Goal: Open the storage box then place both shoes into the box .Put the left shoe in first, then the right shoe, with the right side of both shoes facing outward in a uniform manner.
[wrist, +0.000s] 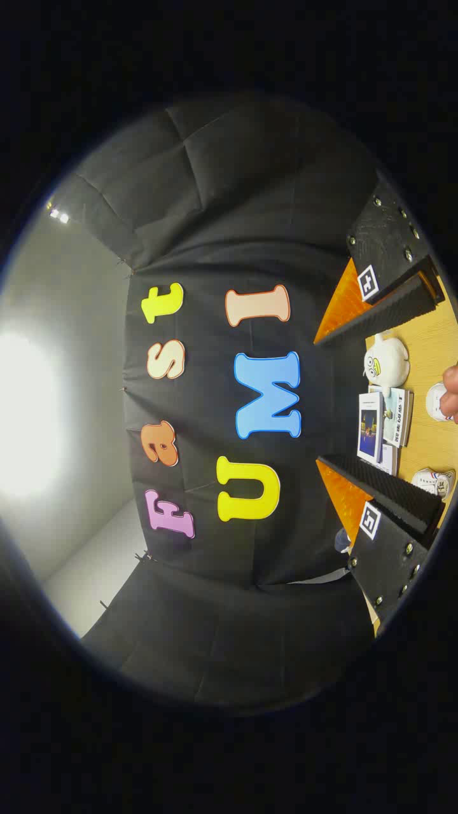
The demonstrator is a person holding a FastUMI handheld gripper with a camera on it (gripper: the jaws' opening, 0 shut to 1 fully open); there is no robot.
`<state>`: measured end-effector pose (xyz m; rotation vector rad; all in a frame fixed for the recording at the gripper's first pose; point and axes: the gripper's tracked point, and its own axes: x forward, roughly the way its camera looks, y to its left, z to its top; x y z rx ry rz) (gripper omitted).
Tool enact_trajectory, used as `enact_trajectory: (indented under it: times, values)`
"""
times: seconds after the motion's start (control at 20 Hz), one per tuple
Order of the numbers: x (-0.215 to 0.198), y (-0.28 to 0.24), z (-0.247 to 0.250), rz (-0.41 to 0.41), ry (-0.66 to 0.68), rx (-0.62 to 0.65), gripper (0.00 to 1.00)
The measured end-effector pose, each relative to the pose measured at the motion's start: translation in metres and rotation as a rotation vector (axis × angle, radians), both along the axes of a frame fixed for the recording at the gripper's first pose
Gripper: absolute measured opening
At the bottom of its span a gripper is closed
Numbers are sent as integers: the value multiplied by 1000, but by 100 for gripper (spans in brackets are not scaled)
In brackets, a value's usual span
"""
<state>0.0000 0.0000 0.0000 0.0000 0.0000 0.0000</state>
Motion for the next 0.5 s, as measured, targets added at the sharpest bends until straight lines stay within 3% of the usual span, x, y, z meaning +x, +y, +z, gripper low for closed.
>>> enact_trajectory:
  times: [0.25,0.5]
  values:
    - [0,-2,-1,-5,25,16,99]
    - [-2,-17,1,-60,18,28,99]
